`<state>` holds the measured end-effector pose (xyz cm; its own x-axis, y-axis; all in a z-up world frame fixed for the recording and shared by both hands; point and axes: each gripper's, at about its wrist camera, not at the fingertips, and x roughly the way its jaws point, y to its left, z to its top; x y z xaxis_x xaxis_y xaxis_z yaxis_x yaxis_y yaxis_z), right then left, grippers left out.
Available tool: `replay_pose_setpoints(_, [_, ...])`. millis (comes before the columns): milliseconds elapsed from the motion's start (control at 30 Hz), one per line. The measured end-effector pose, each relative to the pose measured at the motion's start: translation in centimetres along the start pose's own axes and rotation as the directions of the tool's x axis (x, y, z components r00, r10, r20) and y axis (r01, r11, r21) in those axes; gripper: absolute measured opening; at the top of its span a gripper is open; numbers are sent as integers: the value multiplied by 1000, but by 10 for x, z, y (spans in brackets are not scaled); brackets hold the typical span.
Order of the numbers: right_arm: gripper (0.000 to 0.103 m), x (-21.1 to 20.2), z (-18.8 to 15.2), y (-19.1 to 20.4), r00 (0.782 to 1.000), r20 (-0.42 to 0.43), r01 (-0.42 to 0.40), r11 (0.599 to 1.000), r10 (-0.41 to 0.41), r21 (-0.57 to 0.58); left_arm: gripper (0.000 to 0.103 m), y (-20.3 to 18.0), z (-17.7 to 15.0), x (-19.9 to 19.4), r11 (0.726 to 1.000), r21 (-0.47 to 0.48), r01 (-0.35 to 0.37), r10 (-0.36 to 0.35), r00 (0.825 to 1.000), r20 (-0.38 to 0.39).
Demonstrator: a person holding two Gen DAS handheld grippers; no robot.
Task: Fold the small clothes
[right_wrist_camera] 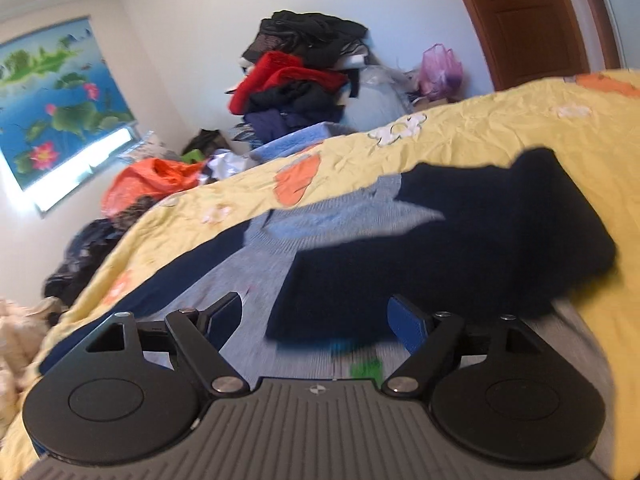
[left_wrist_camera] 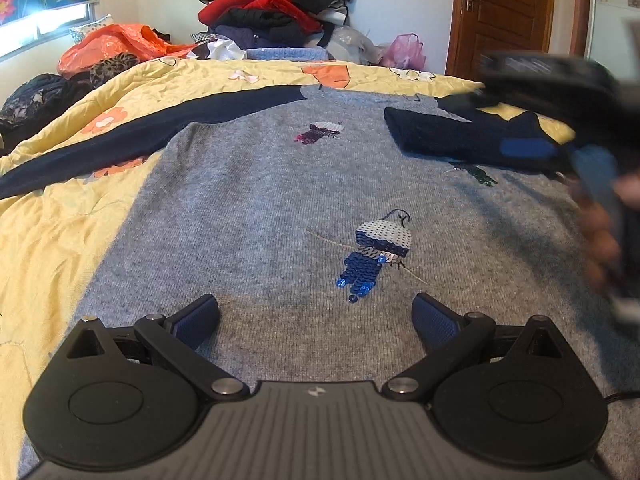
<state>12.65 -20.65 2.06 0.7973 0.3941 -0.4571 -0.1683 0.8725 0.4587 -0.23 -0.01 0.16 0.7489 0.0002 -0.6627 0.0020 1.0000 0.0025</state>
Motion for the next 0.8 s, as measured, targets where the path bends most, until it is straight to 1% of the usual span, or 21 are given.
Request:
replay_pose_setpoints(67, [82, -15, -13, -6, 1000, -12, 0, 1000, 0, -4, 103, 0, 0, -1, 1000, 4, 2, -2, 1000, -1])
replay_pose_setpoints(167, [83, -27, -33, -16, 999, -20, 34, 999, -35, -23, 103, -1, 3, -1, 1000, 22, 1, -1, 1000, -5])
replay_pose_setpoints(233, [82, -33, -38, -24, 999, -16, 30, 999, -29, 28, 103, -3, 10, -4, 999, 47, 12, -12, 1000, 18])
replay_pose_setpoints(300, [95, -38, -38, -32, 1000, 16, 16, 997, -17, 74, 103, -5, 24, -4, 997, 77, 1, -5, 999, 52])
replay_pose_setpoints(367, [95, -36, -38, -42, 1000, 25, -4, 992, 1, 130, 103, -6, 47, 1, 997, 82, 4, -10, 998, 69])
replay_pose_setpoints(400, [95, -36, -38, -46, 999, 36, -21, 988, 16, 152, 103, -5, 63, 6, 998, 61, 17, -21, 998, 66])
replay_pose_setpoints(433, [95, -37, -38, -50, 999, 44, -35, 985, 28, 169, 103, -2, 77, 12, 998, 25, 54, -55, 997, 58])
replay_pose_setpoints(467, [95, -36, -38, -51, 998, 51, -45, 983, 36, 179, 103, 3, 91, 21, 992, -26, 125, -124, 991, 45])
replay_pose_setpoints(500, [95, -37, -38, -52, 998, 56, -52, 982, 43, 184, 103, 7, 103, 31, 975, -82, 208, -206, 978, 23])
replay_pose_setpoints(533, [95, -38, -39, -52, 997, 60, -55, 981, 44, 185, 103, 12, 115, 46, 938, -155, 310, -316, 949, -12])
replay_pose_setpoints(567, [95, -38, -39, -52, 997, 62, -56, 981, 45, 185, 103, 15, 124, 62, 891, -237, 388, -409, 911, -46])
replay_pose_setpoints(600, [95, -38, -39, -52, 997, 63, -57, 981, 46, 186, 103, 17, 131, 79, 837, -322, 442, -487, 870, -72])
replay_pose_setpoints(633, [95, -39, -40, -52, 997, 66, -60, 980, 48, 188, 103, 17, 136, 94, 787, -404, 467, -539, 838, -83])
replay_pose_setpoints(667, [95, -39, -40, -53, 996, 69, -63, 979, 51, 192, 103, 18, 139, 110, 738, -486, 467, -574, 814, -90])
replay_pose_setpoints(700, [95, -40, -40, -54, 996, 73, -67, 978, 53, 195, 103, 17, 141, 124, 700, -550, 455, -596, 797, -99])
replay_pose_setpoints(733, [95, -41, -40, -54, 996, 76, -70, 978, 56, 198, 103, 15, 141, 138, 665, -607, 434, -610, 786, -105])
replay_pose_setpoints(767, [95, -41, -40, -55, 995, 78, -73, 977, 58, 200, 103, 14, 141, 146, 645, -642, 416, -609, 787, -102])
replay_pose_setpoints(800, [95, -41, -40, -55, 995, 79, -73, 977, 59, 201, 103, 14, 141, 150, 632, -654, 415, -604, 793, -81])
